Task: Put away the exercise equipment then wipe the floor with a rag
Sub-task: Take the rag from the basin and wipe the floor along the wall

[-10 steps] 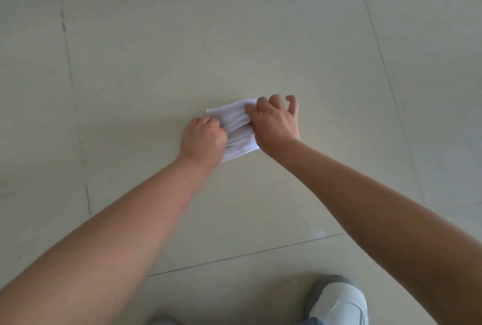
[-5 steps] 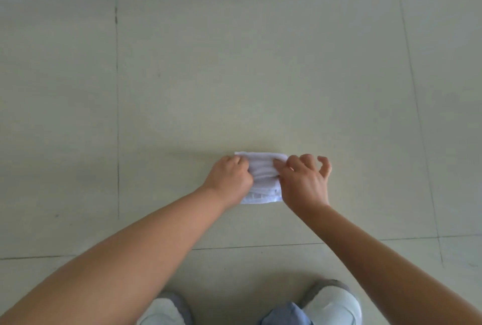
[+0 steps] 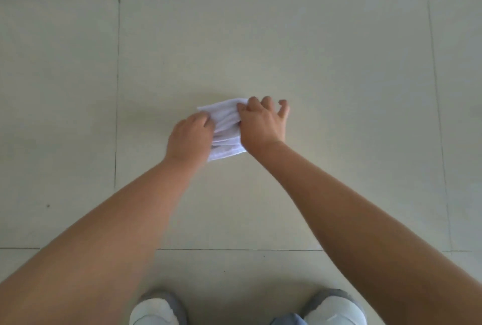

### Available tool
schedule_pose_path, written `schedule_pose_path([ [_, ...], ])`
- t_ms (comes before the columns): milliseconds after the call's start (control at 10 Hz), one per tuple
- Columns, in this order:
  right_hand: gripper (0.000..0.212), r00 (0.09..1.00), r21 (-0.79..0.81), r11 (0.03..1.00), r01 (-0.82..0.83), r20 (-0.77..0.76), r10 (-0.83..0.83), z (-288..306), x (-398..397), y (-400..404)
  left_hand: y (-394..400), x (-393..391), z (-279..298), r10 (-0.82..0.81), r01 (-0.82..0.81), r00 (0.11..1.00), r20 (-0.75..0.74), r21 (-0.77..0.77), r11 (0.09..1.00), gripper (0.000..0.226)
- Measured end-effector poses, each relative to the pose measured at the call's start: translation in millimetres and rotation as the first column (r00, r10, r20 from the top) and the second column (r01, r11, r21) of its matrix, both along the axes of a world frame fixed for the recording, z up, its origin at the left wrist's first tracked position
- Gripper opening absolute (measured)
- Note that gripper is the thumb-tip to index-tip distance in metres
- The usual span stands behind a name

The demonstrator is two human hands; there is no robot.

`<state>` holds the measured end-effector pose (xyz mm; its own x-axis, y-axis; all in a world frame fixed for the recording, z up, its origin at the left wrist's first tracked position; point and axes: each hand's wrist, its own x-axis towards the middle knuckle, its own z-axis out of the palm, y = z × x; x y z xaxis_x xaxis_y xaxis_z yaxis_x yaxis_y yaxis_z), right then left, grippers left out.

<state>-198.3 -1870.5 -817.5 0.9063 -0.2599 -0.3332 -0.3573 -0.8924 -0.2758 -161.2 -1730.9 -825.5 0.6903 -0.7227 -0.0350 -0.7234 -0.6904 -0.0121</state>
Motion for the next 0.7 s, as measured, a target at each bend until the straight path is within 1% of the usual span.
schedule_pose_path([
  [100,0.043,0.995,-0.008,0.995,-0.104,0.010,0.104,-9.4,-16.3,43.2,49.4,-14.7,-4.5,0.055,-0.054,0.998,-0.029,0.020,0.998,0.019],
  [200,0.043,0.965,-0.119,0.982,-0.150,0.201,0.171,-19.3,-61.7,49.3,58.9,-36.2,-13.8,0.010,-0.007,0.998,-0.059,0.045,0.999,0.035],
  [300,0.041,0.980,-0.150,0.985,-0.087,0.162,0.111,-25.5,-105.4,16.5,29.2,-60.1,-18.8,-0.166,0.165,0.986,-0.024,-0.046,0.985,0.031],
  [400,0.034,0.991,-0.242,0.970,0.035,0.131,-0.003,-19.5,-154.7,-31.1,-32.2,-87.3,-15.7,-0.274,0.269,0.960,-0.064,-0.072,0.960,0.032],
  [500,0.034,0.981,-0.280,0.944,0.172,0.138,-0.138,-16.0,-165.4,-75.8,-94.5,-102.4,-9.8,-0.297,0.290,0.946,-0.133,-0.068,0.955,0.032],
  [600,0.028,0.972,-0.282,0.933,0.224,0.135,-0.193,-14.7,-157.5,-94.1,-120.6,-97.2,-4.4,-0.257,0.248,0.949,-0.180,-0.072,0.966,0.033],
  [700,0.032,0.966,-0.271,0.931,0.246,0.148,-0.213,-15.1,-138.3,-95.7,-118.5,-89.3,1.8,-0.254,0.249,0.953,-0.165,-0.052,0.967,0.033],
])
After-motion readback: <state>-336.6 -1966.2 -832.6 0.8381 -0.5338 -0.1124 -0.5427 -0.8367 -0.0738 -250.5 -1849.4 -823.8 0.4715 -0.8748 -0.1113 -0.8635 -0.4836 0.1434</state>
